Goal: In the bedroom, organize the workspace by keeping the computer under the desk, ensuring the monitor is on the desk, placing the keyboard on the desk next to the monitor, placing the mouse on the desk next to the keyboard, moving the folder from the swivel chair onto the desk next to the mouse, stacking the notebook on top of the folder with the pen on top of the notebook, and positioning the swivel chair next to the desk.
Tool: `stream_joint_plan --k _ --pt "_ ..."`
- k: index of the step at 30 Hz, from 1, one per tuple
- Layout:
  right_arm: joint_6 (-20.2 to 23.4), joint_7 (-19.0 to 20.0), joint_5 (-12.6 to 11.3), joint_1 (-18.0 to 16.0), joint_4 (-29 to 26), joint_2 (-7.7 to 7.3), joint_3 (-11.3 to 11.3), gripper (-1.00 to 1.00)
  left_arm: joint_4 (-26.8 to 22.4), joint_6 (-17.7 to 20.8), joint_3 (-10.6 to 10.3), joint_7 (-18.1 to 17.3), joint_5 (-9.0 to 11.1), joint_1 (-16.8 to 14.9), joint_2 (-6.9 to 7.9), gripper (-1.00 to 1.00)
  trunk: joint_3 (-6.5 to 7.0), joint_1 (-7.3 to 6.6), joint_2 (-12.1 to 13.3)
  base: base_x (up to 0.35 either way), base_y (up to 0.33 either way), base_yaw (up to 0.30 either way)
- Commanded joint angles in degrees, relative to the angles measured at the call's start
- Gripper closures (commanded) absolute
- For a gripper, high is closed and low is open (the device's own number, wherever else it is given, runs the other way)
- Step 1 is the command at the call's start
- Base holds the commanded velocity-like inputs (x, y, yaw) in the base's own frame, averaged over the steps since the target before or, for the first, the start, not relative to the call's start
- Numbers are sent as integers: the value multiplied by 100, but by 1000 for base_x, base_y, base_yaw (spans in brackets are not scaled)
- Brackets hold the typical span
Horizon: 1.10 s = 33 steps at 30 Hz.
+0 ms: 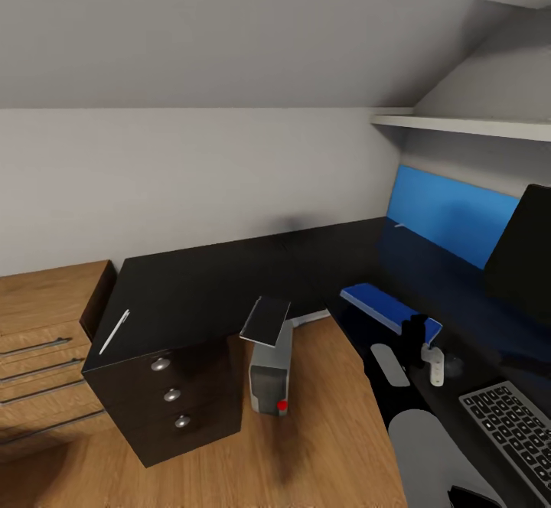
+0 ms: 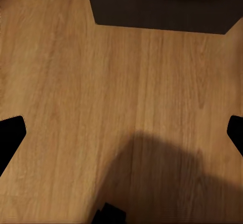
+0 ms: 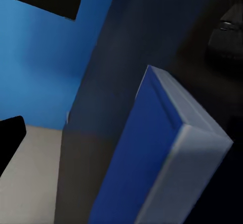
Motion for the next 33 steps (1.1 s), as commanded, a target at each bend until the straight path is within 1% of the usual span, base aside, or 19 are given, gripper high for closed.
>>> stream_joint_plan --k 1,7,33 --pt "-1 -33 24 -4 -7 3 -12 -100 1 -16 6 0 36 -3 -1 -100 -6 -2 -3 -216 0 0" --pt "-4 -33 24 -4 -1 6 -7 -100 1 -16 6 5 36 -3 -1 -100 -6 -2 -3 -112 0 0" --pt "30 -25 7 4 -14 40 8 -100 1 -8 4 39 36 -3 -6 -100 3 -2 -3 -2 0 0"
